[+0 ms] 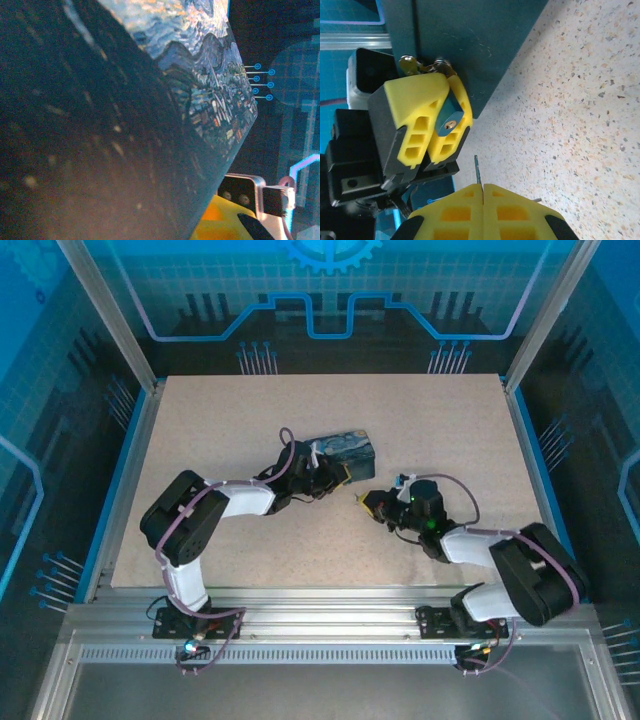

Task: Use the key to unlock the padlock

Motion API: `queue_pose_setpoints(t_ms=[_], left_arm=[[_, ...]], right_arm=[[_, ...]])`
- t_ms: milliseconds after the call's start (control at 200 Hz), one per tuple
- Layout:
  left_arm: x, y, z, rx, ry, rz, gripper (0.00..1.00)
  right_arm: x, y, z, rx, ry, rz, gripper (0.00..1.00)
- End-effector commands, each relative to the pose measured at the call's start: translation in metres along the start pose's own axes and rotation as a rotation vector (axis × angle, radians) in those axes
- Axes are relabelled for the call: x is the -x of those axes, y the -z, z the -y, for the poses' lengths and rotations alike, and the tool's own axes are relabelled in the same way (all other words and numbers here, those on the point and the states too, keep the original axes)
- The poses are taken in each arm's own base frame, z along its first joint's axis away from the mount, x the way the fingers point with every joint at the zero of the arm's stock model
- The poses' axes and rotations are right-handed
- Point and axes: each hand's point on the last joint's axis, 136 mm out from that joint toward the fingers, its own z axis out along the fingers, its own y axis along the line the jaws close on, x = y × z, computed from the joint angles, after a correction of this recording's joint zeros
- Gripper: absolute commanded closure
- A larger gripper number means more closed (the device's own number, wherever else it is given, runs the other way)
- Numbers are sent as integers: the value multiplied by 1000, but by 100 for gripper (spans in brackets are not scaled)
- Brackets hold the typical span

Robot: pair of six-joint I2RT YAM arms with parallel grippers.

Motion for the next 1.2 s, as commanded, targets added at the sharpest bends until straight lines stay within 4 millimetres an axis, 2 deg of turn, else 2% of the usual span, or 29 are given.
queue_pose_setpoints(t_ms=[0,195,770,1196], left_arm=[[-2,-1,5,-55,10,-21,100],[-2,0,6,-66,9,-15,100],[-2,-1,6,-95,25,-11,100],[-3,-1,6,-99,31,-14,100]], right_arm=[[3,-5,-26,132,18,24,100],[6,-3,-36,194,38,45,100],[7,-10,-21,161,9,42,100],[9,-16,-23,176,8,39,100]])
